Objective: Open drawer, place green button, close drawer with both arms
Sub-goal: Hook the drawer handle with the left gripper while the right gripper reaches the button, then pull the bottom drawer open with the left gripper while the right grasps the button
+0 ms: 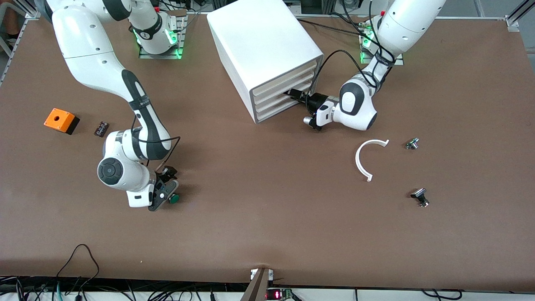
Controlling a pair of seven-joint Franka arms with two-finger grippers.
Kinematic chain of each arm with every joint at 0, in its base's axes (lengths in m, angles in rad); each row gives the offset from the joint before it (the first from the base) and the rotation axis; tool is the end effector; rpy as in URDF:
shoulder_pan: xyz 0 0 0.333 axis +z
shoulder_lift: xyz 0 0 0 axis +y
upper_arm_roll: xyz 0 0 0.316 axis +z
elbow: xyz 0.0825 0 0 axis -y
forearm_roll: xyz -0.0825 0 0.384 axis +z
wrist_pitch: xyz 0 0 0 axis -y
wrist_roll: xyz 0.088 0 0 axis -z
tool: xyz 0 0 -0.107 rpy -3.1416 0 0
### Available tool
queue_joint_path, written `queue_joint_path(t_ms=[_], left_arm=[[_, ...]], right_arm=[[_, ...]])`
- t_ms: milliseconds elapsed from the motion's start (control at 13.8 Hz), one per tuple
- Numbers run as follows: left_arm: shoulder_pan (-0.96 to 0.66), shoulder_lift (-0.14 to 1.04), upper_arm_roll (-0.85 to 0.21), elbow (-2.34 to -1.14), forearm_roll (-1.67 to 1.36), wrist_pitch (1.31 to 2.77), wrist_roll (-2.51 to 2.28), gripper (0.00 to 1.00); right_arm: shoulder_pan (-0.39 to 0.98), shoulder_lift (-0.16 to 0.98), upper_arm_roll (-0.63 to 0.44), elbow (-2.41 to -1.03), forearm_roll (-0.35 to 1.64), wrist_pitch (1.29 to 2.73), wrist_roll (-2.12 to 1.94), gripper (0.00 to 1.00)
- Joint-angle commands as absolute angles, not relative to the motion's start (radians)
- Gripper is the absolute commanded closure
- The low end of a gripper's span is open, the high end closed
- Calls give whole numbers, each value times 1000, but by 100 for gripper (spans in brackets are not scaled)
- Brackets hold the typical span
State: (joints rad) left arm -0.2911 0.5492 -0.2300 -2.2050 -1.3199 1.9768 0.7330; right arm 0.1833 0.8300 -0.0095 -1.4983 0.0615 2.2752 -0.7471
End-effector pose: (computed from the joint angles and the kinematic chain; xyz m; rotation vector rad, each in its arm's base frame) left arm 0.3933 -0.3067 0.1298 1.9671 -0.1525 -0.6262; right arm 0.6957 0.1247 0.1700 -2.7929 -1.3195 0.0616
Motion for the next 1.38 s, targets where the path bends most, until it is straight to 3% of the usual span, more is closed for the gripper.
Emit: queue_joint_path(t_ms=[0, 72, 145, 217, 362, 652, 1159, 1231, 1303], left_arm=[[-305, 551, -239, -2220, -1345, 1999, 756, 75], [-305, 552, -239, -2220, -1345, 2000, 756, 92], [-305, 552, -239, -2220, -1342, 2003, 756, 100], [-305, 552, -239, -2220, -1339, 2003, 755, 100], [-292, 542, -229, -2218, -1328, 2057, 755, 100], [-258, 526, -187, -2172, -1327, 2169, 756, 100], [-230, 526, -63, -2054, -1327, 2172, 753, 100], [-226, 525, -63, -2052, -1327, 2172, 749, 95], [-227, 525, -63, -2052, -1328, 2172, 744, 66]], right_arm=[[172, 838, -3, -1491, 83, 2283, -776, 8], [175, 836, -5, -1490, 81, 2283, -778, 27], [178, 836, -5, -1489, 81, 2281, -778, 45], [184, 836, -3, -1486, 83, 2281, -775, 58], [186, 827, -3, -1483, 81, 2279, -776, 67], [186, 815, -3, -1482, 81, 2279, -784, 69], [190, 683, 43, -1480, 71, 2270, -787, 69], [193, 681, 46, -1479, 72, 2270, -787, 69], [195, 681, 48, -1477, 74, 2270, -788, 69]])
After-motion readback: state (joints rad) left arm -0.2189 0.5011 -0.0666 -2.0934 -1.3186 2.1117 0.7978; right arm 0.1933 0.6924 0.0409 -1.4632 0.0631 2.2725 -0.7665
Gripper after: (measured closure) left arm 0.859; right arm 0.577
